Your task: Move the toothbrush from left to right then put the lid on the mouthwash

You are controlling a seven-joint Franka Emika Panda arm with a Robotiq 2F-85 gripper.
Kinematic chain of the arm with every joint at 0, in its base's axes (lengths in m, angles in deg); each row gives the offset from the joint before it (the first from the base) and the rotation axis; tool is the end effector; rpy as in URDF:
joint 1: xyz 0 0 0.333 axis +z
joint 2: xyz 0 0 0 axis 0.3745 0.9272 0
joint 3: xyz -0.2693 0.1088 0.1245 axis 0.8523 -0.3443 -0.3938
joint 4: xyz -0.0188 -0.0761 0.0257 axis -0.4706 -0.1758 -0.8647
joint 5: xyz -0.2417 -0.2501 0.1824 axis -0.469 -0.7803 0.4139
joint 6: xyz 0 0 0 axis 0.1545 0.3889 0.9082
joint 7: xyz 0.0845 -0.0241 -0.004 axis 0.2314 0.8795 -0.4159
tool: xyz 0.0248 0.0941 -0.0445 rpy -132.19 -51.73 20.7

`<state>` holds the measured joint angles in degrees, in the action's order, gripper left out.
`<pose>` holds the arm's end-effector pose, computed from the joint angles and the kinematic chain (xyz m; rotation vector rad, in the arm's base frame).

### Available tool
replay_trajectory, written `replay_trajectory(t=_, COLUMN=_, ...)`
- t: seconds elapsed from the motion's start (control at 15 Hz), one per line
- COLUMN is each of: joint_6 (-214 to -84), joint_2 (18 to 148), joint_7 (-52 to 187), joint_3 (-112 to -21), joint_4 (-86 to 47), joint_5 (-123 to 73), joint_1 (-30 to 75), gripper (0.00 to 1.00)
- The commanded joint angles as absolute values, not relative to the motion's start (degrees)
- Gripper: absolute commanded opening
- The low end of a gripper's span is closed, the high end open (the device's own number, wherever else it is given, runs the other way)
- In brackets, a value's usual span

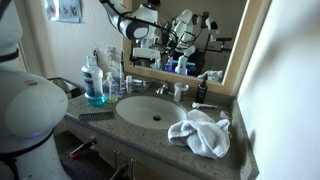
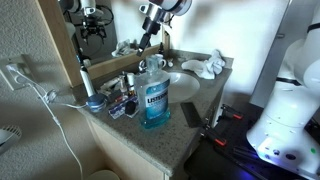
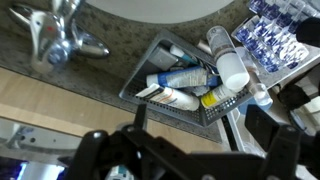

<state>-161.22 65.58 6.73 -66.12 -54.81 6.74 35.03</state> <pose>0.5460 0.0794 0.4166 -2.6795 -1.0658 -0.6603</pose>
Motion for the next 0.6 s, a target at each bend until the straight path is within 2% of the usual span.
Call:
replay_trajectory(t=0.0, joint_6=-158.1, joint_2=70.5, joint_7=-1.9, joint_3=-71.0, joint_4=-49.2, joint_5=13.9, joint_1=32.6, gripper=1.0)
replay_trajectory(t=0.53, joint_6=-156.1, joint_2=78.4, joint_7=-13.7, joint_3=-79.8, joint_4=-41.5, joint_5=24.2, joint_1=29.0, gripper=1.0)
